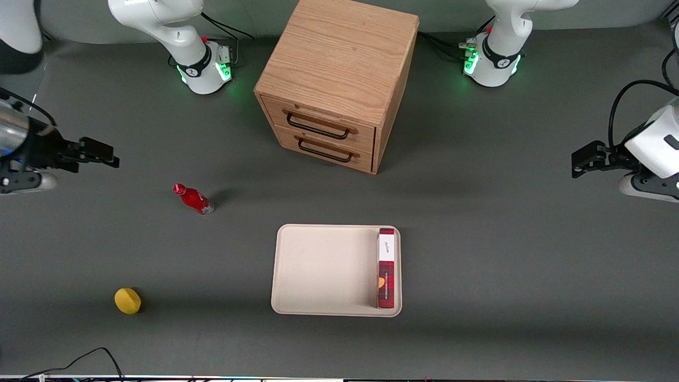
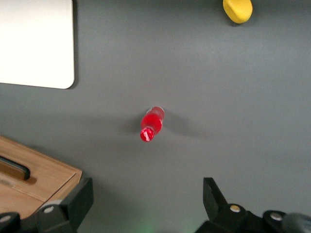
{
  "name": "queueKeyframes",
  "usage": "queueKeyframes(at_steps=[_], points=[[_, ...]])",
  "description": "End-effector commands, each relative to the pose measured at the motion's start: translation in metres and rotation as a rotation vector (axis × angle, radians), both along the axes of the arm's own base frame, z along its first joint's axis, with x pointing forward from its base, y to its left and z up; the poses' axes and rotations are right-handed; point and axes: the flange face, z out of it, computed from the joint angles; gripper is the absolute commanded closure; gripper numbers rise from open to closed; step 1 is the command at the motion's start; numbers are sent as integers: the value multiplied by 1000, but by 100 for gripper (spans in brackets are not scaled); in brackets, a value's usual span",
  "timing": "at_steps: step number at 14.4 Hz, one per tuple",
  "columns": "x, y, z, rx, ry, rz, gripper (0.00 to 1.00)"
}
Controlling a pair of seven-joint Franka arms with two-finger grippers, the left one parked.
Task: Place coke bottle on tray
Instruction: 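Lower the right gripper over the bottle's cap end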
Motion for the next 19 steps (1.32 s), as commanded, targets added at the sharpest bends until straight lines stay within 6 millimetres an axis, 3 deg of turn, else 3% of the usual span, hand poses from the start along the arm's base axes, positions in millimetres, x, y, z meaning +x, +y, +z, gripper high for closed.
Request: queueKeyframes(at_steps=[1, 11, 16, 19], points=[[-38, 16, -38, 17, -63, 48, 0], [-21, 44, -168, -84, -73, 133, 0], [-34, 48, -208, -85, -59, 144, 0], [-37, 50, -213, -86, -49, 151, 0]])
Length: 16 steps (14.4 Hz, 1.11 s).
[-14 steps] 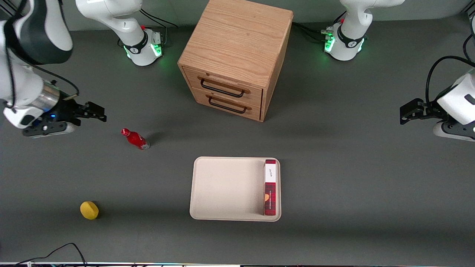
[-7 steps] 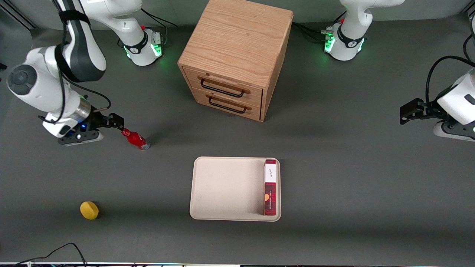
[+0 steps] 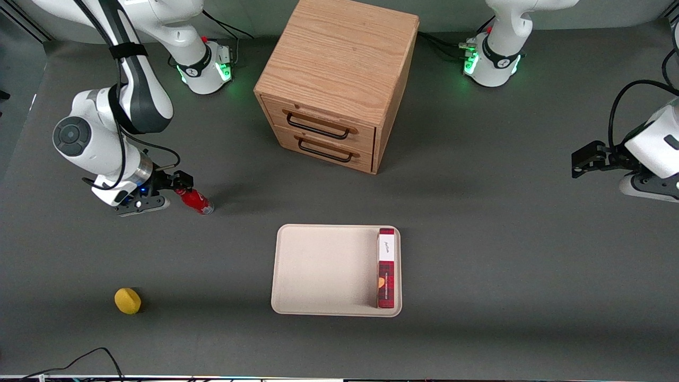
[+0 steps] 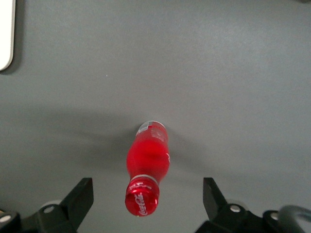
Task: Place coke bottle on tray
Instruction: 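Close the right gripper on the bottle cap and lift it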
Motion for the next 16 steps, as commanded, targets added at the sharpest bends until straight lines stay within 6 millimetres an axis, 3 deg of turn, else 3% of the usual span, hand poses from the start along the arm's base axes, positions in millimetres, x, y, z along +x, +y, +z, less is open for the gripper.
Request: queueKeyframes(at_steps=[1, 7, 9, 11, 15, 16], points=[[-8, 3, -4, -11, -1, 28, 0], [-16, 3, -15, -31, 0, 49, 0], [-18, 4, -16, -32, 1, 53, 5], [-18, 4, -18, -31, 3, 52, 30], [-18, 5, -14, -30, -3, 52, 97], [-18, 5, -12, -30, -5, 52, 100]])
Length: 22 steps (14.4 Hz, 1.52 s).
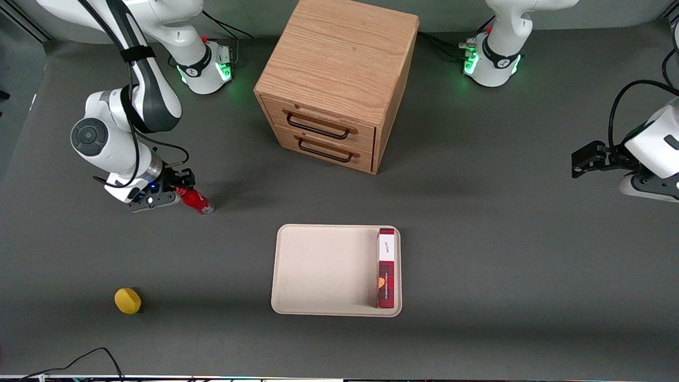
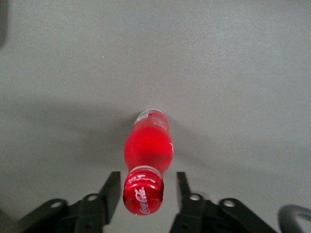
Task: Place coke bottle on tray
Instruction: 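Close the right gripper on the bottle cap and lift it, then carry the held bottle over the white tray with the right gripper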
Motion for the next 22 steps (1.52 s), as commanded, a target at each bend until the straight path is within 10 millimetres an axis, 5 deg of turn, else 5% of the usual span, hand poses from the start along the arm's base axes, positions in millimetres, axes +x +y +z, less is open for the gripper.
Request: queueKeyframes(at_steps=[1, 4, 6, 10, 14, 17, 20, 22], points=[[-3, 1, 9, -9, -24, 22, 100], [-4, 0, 26, -8, -29, 19, 100], [4, -4, 69, -14, -6, 6, 100], [27, -10, 198, -23, 48, -24, 100], [25, -17, 320, -14, 12, -46, 100], [31, -18, 352, 3, 2, -53, 100], [65, 4, 351, 14, -48, -23, 100], [90, 53, 337, 62, -86, 37, 100]])
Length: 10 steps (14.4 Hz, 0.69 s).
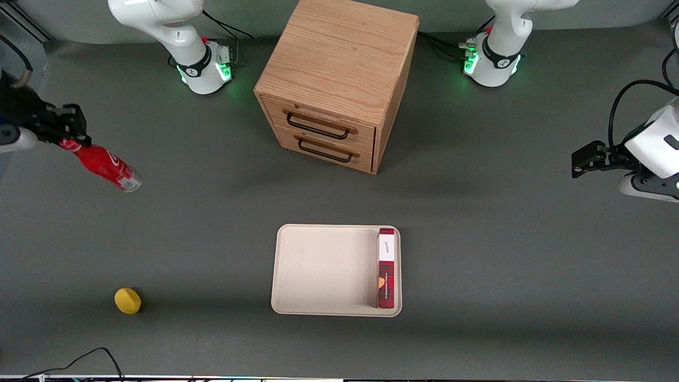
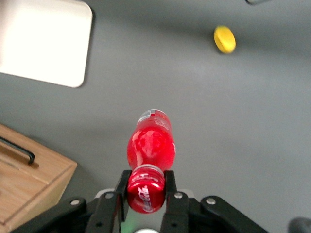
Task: Place coke bottle on tray
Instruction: 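Carry the held bottle over the white tray with the right gripper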
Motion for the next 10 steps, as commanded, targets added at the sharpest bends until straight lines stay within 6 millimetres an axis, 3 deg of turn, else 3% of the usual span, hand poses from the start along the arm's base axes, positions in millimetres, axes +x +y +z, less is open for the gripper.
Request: queueKeyframes(at_steps=[1, 3, 4, 6, 7, 8, 10], points=[[37, 75, -17, 84, -29, 29, 100], [60, 114, -29, 137, -135, -1, 100], [69, 143, -40, 143, -178, 22, 100], [98, 178, -83, 158, -234, 50, 100], [112, 196, -114, 162, -256, 61, 100], [115, 228, -140, 159, -274, 82, 100], [130, 243, -185, 142, -295, 57, 100]])
